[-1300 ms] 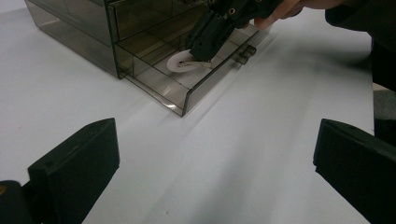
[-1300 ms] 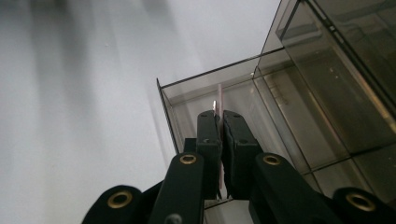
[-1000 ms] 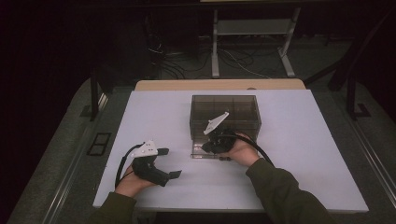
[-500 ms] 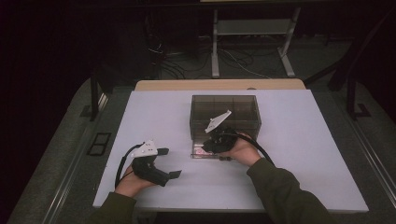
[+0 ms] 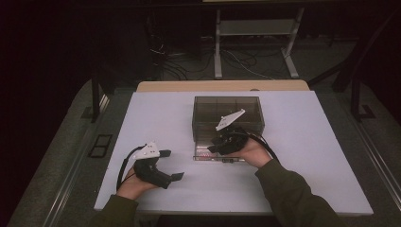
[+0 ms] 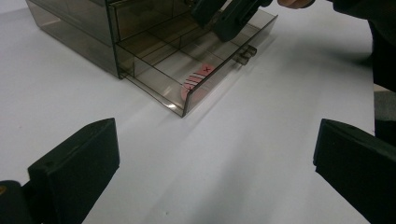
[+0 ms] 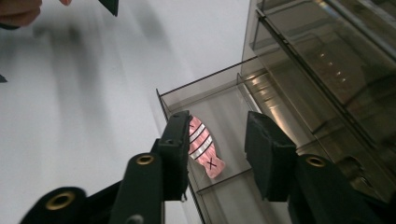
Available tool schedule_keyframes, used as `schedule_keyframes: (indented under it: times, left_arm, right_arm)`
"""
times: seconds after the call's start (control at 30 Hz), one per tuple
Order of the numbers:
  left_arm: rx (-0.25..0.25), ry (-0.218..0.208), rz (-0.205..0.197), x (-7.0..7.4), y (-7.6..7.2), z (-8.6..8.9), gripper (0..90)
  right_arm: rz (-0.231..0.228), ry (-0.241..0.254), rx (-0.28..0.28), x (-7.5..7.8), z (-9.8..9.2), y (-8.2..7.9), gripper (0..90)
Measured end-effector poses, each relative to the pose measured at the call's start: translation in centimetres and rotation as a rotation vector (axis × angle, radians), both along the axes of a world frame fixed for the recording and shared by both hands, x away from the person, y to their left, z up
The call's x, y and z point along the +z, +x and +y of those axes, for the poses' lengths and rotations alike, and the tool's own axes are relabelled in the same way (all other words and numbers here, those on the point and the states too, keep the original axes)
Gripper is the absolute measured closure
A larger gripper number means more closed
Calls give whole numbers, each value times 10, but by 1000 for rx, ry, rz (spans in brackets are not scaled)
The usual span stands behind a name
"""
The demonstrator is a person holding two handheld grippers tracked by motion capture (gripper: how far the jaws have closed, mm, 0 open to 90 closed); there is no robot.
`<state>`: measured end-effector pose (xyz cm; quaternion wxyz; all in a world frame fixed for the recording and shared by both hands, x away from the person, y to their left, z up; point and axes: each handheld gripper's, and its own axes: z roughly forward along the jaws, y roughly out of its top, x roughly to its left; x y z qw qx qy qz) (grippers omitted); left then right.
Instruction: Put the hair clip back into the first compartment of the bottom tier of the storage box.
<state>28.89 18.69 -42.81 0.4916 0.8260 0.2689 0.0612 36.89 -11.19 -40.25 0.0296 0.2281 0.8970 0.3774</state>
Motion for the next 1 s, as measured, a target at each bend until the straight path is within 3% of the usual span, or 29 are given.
schedule_keyframes:
  times: [0.1, 0.47, 1.0]
  left_arm:
    - [2, 4, 2, 0, 1, 0, 0]
    - [1, 11, 6, -3, 2, 0, 0]
    - [-6, 12, 7, -4, 1, -2, 0]
  right_arm:
    - [17, 32, -26, 1, -4, -2, 548]
    - [4, 54, -50, 4, -21, -5, 473]
    - [-55, 105, -108, 6, -52, -23, 381]
